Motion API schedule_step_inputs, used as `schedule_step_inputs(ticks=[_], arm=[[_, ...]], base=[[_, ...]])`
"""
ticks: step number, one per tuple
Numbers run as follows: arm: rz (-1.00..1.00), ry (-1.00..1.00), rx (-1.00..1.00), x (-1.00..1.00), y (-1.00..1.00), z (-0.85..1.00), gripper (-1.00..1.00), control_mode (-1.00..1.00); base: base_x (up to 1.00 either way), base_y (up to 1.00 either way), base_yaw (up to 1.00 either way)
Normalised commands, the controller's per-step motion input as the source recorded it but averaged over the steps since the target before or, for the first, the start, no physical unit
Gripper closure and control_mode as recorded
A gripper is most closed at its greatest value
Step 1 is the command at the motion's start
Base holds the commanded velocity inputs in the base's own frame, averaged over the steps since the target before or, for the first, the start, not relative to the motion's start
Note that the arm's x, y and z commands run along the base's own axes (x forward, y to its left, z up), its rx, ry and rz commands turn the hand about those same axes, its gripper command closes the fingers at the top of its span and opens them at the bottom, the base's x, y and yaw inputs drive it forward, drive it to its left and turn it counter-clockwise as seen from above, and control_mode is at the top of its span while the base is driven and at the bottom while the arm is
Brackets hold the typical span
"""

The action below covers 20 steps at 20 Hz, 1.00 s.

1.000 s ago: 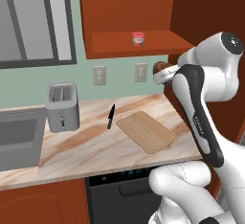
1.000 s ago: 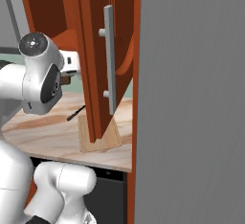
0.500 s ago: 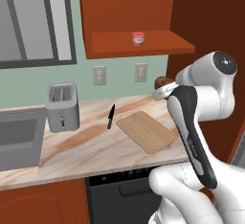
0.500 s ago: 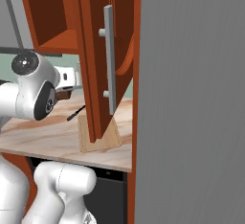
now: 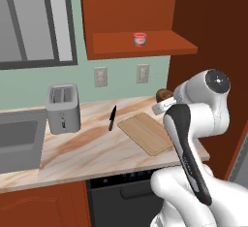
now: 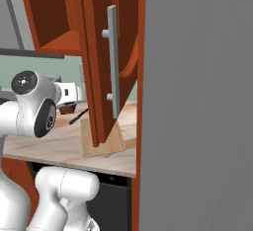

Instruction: Pick the bread, place it on the cutting board, pick the jam, place it on the counter, and close the cabinet.

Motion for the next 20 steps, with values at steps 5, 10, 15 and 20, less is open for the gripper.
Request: schedule_step_inputs(ticks=[5,10,15,20], arm=[[-0.02,0.01,-0.03,0.00,0.00,-0.27,1.00,-1.00],[0.00,0.03,-0.01,0.00,-0.01,-0.19,1.00,-1.00],[0.00,0.04,-0.02,0.03,0.00,-0.20,1.00,-1.00],[0.00,0.01,-0.04,0.23,0.00,-0.22,1.00,-1.00]], base=[[0.00,0.00,0.00],[0.00,0.00,0.00],[0.00,0.00,0.00],[0.00,0.00,0.00]])
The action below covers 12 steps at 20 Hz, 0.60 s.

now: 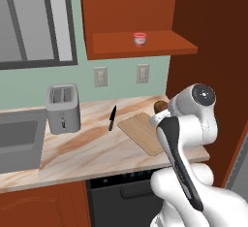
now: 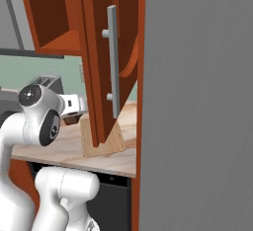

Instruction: Pick the bread, place it on the cutting board, pick the jam, place it on the counter, and close the cabinet.

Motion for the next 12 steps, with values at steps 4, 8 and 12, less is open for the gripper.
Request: schedule_step_inputs(ticks=[4,8,12], arm=[[0.00,0.00,-0.04,0.29,0.00,-0.28,1.00,-1.00],[0.00,0.00,-0.03,0.32,0.00,-0.27,1.00,-1.00],[0.00,0.00,0.00,0.38,0.00,-0.29,1.00,-1.00]], base=[[0.00,0.00,0.00],[0.00,0.00,0.00],[0.00,0.00,0.00]])
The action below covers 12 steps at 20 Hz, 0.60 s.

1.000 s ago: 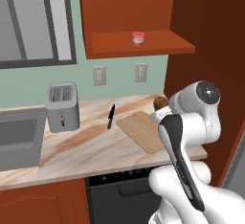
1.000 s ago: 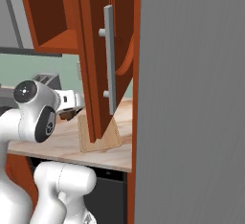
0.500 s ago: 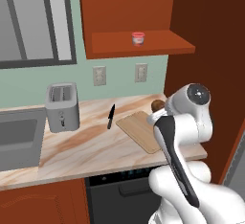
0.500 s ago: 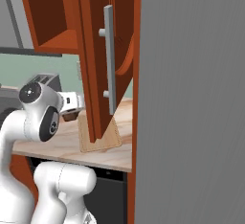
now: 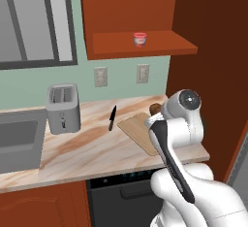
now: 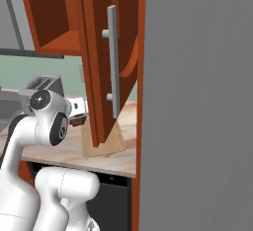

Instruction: Pick the bread, place it on the cutting board, pick the jam, place it on the counter, and close the cabinet.

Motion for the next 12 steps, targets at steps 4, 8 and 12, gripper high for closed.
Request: schedule_step_inputs(ticks=[4,8,12], arm=[[0.00,0.00,0.00,0.44,0.00,-0.26,1.00,-1.00],[0.00,0.00,0.00,0.27,0.00,-0.31,1.00,-1.00],[0.00,0.00,0.00,0.23,0.00,-0.28,1.00,-1.00]], base=[[0.00,0.00,0.00],[0.00,0.00,0.00],[0.00,0.00,0.00]])
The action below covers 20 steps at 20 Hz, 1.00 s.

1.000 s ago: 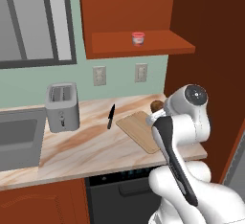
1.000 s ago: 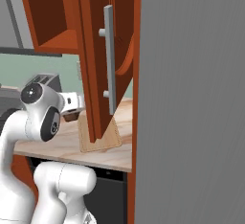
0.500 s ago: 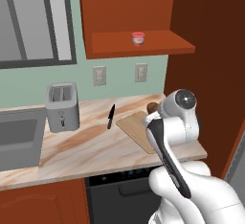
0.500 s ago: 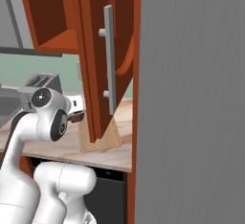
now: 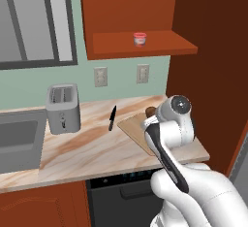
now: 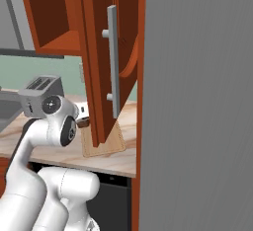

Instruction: Pick the bread, place it on the cutting board, pick the jam, place it on the counter, and close the cabinet.

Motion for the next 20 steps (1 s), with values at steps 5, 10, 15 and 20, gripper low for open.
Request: schedule_step_inputs(ticks=[5,10,15,20], arm=[[0.00,0.00,0.00,0.15,0.00,-0.36,1.00,-1.00],[0.00,0.00,0.00,0.22,0.00,-0.25,1.00,-1.00],[0.00,0.00,0.00,0.26,0.00,-0.18,1.00,-1.00],[0.00,0.02,0.02,0.18,0.00,-0.13,1.00,-1.00]], base=[[0.00,0.00,0.00],[0.00,0.00,0.00],[0.00,0.00,0.00],[0.00,0.00,0.00]])
